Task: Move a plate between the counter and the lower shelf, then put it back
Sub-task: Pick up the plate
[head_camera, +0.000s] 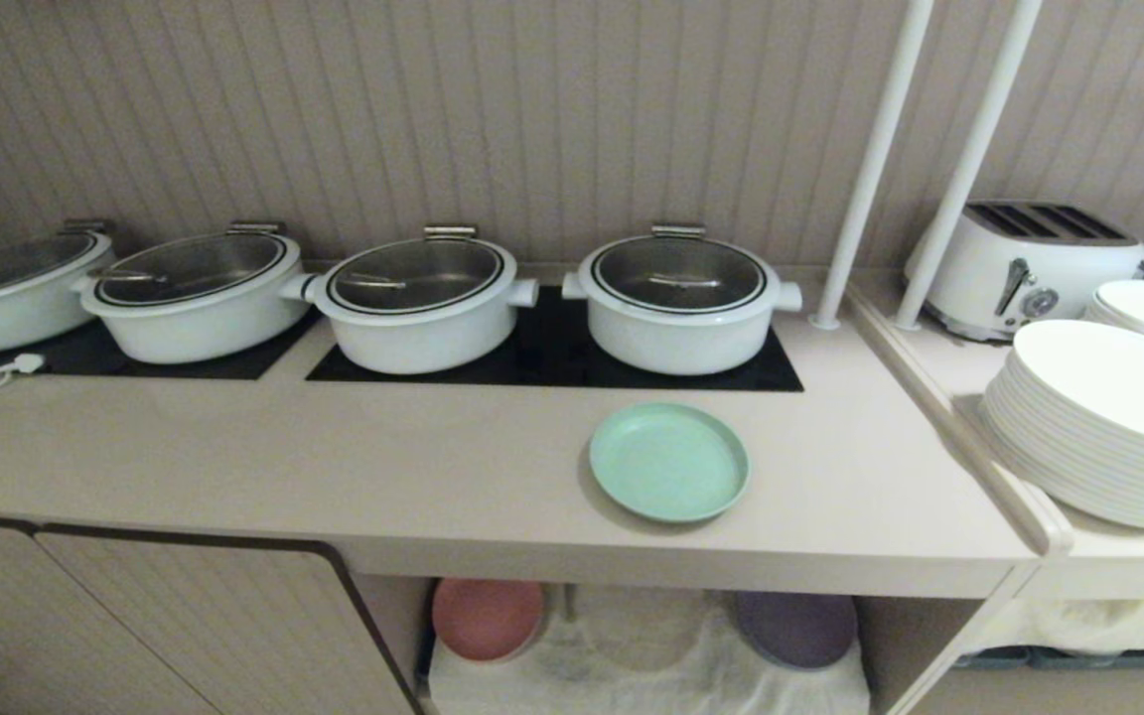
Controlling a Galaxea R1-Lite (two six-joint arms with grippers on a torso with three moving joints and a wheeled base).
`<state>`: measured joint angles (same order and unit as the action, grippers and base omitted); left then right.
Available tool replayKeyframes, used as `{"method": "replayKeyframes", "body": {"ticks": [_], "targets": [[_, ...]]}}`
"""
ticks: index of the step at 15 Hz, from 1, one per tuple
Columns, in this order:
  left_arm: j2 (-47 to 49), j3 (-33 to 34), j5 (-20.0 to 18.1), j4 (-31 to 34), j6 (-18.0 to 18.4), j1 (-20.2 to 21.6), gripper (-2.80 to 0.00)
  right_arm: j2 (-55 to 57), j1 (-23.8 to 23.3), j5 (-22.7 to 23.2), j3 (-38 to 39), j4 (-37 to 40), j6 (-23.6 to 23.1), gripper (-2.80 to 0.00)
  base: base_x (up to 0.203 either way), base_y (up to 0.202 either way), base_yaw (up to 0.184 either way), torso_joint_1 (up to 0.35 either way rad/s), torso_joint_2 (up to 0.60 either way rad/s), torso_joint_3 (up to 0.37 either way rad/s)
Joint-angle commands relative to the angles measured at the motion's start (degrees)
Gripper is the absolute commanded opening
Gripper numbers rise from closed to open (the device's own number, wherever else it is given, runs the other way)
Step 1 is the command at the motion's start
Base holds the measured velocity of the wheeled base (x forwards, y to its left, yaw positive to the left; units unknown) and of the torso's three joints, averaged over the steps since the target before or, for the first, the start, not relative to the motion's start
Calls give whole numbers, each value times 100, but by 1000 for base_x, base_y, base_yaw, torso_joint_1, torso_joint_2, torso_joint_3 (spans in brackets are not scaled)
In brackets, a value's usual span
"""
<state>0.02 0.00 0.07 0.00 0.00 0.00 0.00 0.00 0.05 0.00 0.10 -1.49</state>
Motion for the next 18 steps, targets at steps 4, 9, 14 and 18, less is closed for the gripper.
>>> {"method": "replayKeyframes", "body": {"ticks": [4, 9, 14, 18], "targets": [[-2, 0, 1, 0, 0, 0, -280, 0, 0, 4, 0, -1, -1, -280, 0, 0, 0, 0, 0, 0], [-2, 0, 1, 0, -9, 0, -280, 0, 0, 13, 0, -10, -27, -280, 0, 0, 0, 0, 0, 0], [-2, 0, 1, 0, 0, 0, -280, 0, 1, 11, 0, 1, -64, -280, 0, 0, 0, 0, 0, 0], [-2, 0, 1, 0, 0, 0, -280, 0, 0, 21, -4, -11, -10, -280, 0, 0, 0, 0, 0, 0]]}}
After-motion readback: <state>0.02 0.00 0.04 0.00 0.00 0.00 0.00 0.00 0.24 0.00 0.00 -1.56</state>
